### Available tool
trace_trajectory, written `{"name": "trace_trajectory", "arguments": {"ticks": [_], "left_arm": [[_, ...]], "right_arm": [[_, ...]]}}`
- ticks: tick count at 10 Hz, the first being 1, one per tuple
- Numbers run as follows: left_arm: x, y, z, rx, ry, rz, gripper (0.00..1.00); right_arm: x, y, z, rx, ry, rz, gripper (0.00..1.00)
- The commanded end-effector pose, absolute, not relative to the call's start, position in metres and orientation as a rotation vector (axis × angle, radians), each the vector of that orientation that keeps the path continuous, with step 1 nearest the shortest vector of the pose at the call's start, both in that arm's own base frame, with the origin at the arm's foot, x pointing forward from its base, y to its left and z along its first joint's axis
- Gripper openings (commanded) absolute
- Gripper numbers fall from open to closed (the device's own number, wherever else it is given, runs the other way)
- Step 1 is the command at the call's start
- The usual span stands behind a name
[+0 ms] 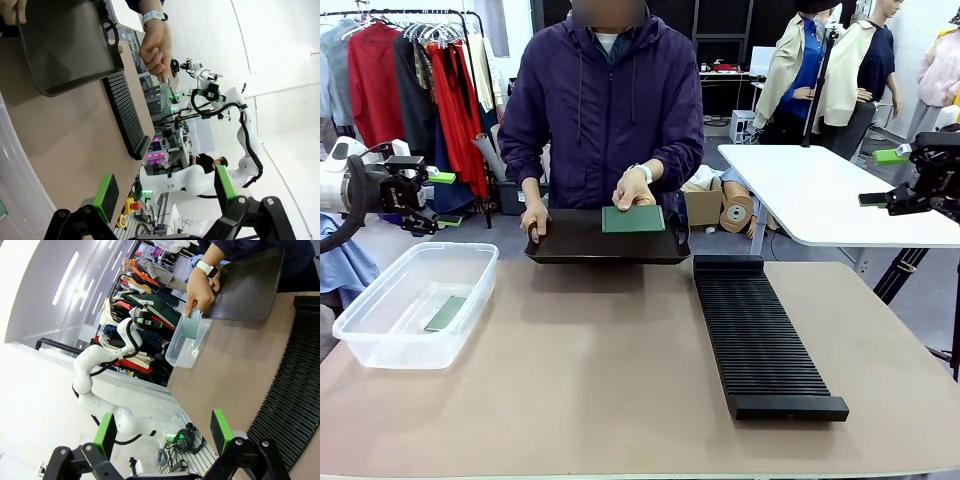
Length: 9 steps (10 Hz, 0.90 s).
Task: Sort PCBs into racks and boxes based on the side picked up.
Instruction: Pick up the Blank PCB handed by the Human.
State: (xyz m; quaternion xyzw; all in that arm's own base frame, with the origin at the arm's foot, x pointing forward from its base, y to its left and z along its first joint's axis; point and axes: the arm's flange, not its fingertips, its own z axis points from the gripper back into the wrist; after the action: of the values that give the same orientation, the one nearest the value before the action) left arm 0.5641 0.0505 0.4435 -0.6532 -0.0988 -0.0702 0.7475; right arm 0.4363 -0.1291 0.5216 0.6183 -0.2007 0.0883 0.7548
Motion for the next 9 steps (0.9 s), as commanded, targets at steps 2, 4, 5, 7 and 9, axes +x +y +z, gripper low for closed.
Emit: {"name": "trace_trajectory", "arguments": {"ticks": [2, 4, 5, 7, 9], "left_arm": [[0.564, 0.051, 0.444, -1.426, -0.219, -0.153, 1.0], [0.564, 0.051, 0.444, -1.426, -0.219, -0.153, 1.0], [0.564, 0.051, 0.444, -1.426, -0.219, -0.153, 1.0], [0.564, 0.051, 0.444, -1.426, -0.219, -0.153, 1.0], [0.564, 0.051, 0.444, -1.426, -0.219, -0.153, 1.0]], "right_arm": [[0.45, -0.125, 0.516, 1.357, -0.441, 0.207, 1.0], [0.469, -0.115, 0.506, 1.4, -0.454, 0.225, 1.0], [0.477, -0.109, 0.503, 1.417, -0.464, 0.235, 1.0], [0.496, -0.091, 0.496, 1.434, -0.456, 0.256, 1.0], [0.518, -0.073, 0.486, 1.421, -0.416, 0.265, 1.0]]}}
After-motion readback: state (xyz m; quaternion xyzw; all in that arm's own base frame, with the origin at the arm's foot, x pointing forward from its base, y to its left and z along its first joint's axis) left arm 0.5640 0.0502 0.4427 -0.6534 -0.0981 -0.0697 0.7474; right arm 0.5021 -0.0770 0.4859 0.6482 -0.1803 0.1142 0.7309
